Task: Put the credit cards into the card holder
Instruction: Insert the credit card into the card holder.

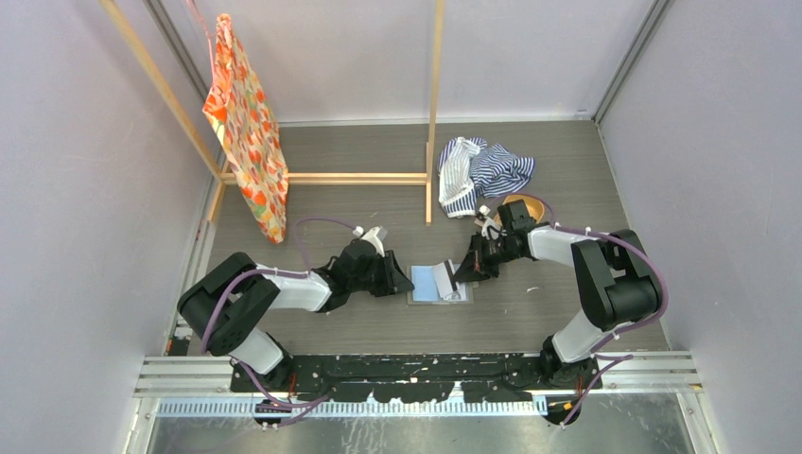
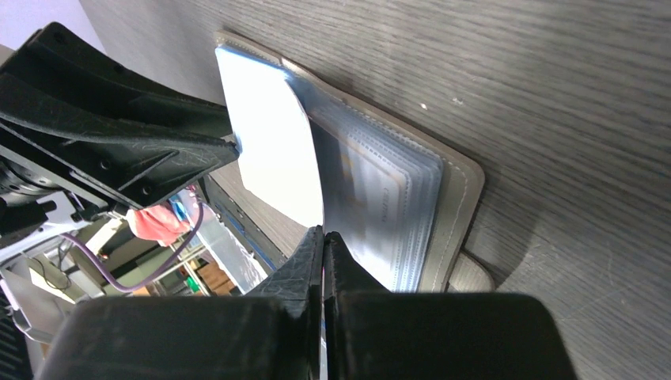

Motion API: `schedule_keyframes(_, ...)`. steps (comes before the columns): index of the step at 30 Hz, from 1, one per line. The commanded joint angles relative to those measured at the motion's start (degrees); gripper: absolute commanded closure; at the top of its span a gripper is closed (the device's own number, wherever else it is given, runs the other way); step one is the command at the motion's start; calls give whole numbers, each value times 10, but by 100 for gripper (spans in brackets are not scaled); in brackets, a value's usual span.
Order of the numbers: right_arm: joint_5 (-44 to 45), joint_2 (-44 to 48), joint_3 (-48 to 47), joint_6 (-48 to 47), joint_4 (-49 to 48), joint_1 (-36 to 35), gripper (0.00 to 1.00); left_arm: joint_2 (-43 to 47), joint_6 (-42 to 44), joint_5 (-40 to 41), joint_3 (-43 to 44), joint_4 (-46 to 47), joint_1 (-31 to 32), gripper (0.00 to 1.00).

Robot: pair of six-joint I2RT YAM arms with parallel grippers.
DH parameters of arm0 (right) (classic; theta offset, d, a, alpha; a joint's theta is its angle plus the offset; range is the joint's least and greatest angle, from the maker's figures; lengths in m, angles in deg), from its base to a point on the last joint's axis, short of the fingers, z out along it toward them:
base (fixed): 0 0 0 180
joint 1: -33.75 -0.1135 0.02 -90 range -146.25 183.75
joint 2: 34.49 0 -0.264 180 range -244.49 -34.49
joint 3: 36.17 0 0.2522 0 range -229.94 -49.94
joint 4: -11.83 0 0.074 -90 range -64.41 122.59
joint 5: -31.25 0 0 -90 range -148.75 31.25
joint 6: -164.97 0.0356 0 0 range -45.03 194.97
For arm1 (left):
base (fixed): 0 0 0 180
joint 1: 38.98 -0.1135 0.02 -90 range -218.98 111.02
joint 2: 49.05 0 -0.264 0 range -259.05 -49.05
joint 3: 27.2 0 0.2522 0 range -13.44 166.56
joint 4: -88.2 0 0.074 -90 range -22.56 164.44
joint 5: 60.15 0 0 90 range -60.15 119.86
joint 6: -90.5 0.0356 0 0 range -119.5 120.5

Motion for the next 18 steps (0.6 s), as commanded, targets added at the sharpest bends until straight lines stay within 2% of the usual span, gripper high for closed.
schedule_keyframes(1, 35, 6, 8, 34, -53, -7, 95, -4, -17, -9, -9, 27, 2, 71)
schedule_keyframes(18, 4, -16, 24, 61, -82, -20, 95, 1, -18, -4, -11, 6, 2, 71)
